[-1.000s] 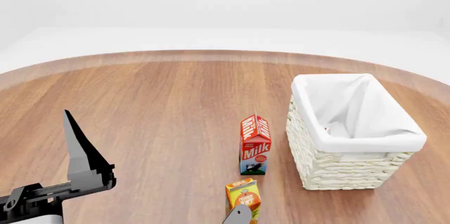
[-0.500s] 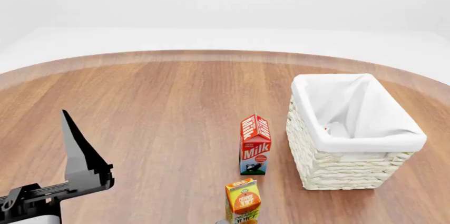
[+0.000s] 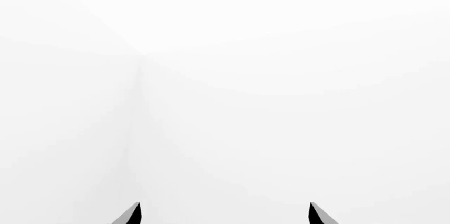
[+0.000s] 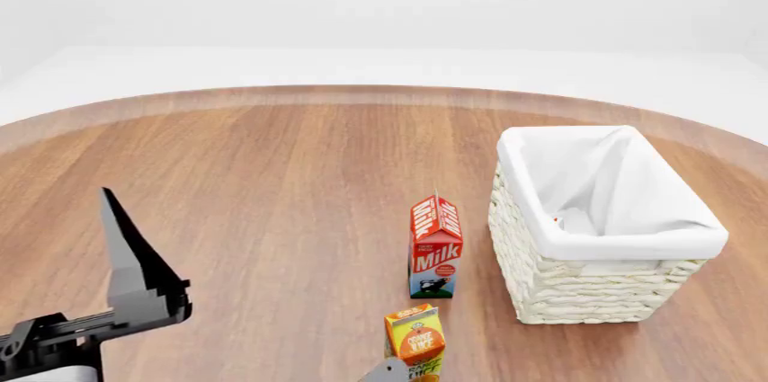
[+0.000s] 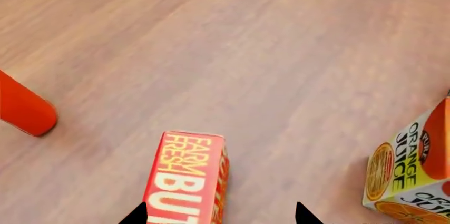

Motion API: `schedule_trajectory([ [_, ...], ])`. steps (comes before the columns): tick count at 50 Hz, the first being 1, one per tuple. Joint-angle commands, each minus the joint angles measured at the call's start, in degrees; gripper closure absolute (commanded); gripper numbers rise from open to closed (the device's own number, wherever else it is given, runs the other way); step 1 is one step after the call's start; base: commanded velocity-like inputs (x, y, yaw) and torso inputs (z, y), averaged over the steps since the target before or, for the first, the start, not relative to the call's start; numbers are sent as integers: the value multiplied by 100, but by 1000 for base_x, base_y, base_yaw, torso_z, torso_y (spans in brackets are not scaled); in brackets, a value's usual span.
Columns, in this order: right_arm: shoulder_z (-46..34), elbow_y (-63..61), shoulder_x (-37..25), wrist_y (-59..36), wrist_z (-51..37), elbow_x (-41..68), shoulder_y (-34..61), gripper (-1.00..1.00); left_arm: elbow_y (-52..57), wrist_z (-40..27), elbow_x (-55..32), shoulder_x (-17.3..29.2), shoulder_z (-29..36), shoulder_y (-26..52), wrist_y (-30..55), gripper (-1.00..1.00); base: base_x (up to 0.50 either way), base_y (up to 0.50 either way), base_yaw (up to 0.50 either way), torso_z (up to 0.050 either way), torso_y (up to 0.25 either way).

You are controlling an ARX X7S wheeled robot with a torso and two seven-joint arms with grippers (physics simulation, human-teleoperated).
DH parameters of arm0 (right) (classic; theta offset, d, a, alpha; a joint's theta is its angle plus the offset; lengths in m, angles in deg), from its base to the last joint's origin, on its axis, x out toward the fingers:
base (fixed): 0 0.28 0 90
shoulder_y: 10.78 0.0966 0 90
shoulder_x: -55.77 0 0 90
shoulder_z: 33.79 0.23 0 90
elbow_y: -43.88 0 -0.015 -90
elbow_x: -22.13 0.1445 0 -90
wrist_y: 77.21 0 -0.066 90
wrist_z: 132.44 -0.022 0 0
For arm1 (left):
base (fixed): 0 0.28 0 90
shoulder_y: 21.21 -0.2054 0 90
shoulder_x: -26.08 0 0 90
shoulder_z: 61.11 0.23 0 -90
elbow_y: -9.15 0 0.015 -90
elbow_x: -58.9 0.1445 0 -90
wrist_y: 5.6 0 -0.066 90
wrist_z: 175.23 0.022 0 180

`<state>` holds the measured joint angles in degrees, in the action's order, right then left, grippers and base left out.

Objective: Pick up the cream cheese box and the butter, and put them in the basket.

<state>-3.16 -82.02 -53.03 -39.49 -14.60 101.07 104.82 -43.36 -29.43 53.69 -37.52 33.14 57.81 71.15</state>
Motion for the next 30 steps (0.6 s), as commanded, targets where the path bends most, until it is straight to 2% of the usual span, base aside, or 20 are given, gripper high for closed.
schedule_trajectory([
  [1, -32, 108, 180, 105, -194, -75, -111, -100, 1, -22, -32, 17, -36, -16, -27, -100, 0, 0, 0, 0, 0],
  [30, -115, 205, 394, 289, -50, 25, -258, -100, 14, -59, -58, 48, -59, -23, -27, -100, 0, 0, 0, 0, 0],
])
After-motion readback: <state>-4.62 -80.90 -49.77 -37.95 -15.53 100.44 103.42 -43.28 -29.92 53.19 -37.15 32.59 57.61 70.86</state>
